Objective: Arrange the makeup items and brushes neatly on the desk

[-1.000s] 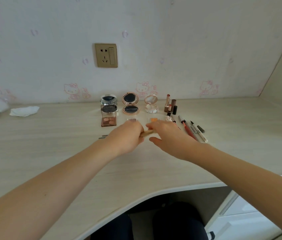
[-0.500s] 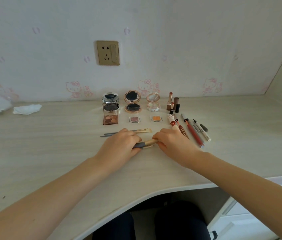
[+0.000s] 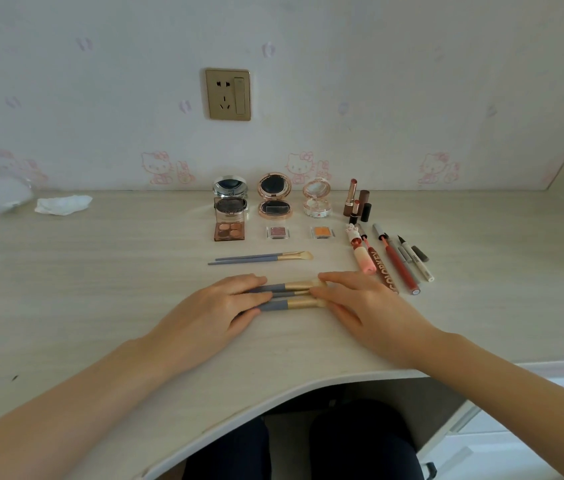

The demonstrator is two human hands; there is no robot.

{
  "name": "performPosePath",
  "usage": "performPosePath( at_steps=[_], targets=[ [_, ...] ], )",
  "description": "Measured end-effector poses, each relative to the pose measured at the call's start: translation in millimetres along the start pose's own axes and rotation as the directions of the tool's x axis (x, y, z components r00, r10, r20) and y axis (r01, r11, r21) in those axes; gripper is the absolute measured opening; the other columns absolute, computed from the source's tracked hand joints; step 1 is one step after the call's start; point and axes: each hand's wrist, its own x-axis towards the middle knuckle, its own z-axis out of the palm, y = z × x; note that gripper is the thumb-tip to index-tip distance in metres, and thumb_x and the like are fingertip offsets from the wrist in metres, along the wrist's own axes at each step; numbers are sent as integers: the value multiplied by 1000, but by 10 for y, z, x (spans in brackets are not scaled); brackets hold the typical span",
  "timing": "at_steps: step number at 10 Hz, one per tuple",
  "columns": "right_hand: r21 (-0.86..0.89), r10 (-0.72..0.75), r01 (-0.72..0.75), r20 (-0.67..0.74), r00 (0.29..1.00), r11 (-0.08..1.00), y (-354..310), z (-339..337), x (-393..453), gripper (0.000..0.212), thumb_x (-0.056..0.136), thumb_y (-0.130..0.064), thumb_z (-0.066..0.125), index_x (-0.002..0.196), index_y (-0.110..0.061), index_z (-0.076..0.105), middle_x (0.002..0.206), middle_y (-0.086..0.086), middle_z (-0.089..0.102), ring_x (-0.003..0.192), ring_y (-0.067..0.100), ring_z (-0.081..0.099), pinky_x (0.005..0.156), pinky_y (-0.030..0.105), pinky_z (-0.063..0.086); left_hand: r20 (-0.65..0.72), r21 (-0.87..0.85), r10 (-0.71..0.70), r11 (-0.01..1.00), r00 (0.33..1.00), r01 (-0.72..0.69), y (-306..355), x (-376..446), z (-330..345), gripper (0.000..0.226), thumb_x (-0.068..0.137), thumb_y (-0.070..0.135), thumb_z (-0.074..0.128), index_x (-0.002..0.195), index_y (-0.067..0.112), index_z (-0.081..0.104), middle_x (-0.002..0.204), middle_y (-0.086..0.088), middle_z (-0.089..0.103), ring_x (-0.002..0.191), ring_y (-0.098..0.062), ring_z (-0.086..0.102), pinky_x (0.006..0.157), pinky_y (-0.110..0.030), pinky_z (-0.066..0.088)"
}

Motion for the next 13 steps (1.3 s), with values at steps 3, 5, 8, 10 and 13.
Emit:
performPosePath(
  at_steps=[3, 5, 8, 10, 13],
  targets=[
    [-24, 11, -11, 19, 1000, 1000, -1, 69, 229, 34, 100, -30, 43, 130, -26, 58, 142, 0, 47, 126, 18, 47, 101, 32, 42, 19, 45, -34, 998, 999, 34, -160, 136, -7, 30, 96, 15, 55, 124, 17, 64, 136, 1, 56, 126, -15, 51, 109, -24, 33],
    [-39, 43, -43, -10, 999, 998, 4, 116, 455, 32, 100, -30, 43, 128, -25, 59, 141, -2, 48, 123, 18, 49, 95, 34, 47, 15, 110, -51, 993, 999, 49, -292, 257, 0, 31, 97, 15, 52, 125, 16, 63, 135, 0, 57, 131, -17, 47, 112, -25, 29],
    [-45, 65, -68, -71, 995, 997, 29, 170, 523, 32, 100, -25, 44, 128, -24, 60, 139, -4, 50, 123, 17, 50, 91, 34, 49, 66, 132, -26, 991, 997, 17, -394, 309, 10, 39, 101, 16, 40, 138, 24, 49, 146, 5, 44, 140, -15, 32, 116, -24, 18],
    [-45, 48, -50, -41, 998, 998, 16, 154, 492, 35, 101, -25, 41, 134, -24, 54, 143, -3, 47, 127, 18, 47, 97, 33, 47, 65, 87, -64, 994, 996, 58, -411, 336, 23, 42, 101, 15, 38, 140, 28, 46, 148, 11, 41, 139, -10, 32, 111, -13, 12],
    [-182, 82, -96, -80, 993, 979, 27, 100, 361, 47, 99, -20, 42, 146, -19, 35, 152, -1, 35, 143, 17, 24, 114, 33, 24, -4, 85, -131, 988, 991, 131, -264, 362, -22, 42, 101, 31, 40, 142, 29, 41, 152, 14, 32, 142, -6, 24, 113, -19, 15]
  ],
)
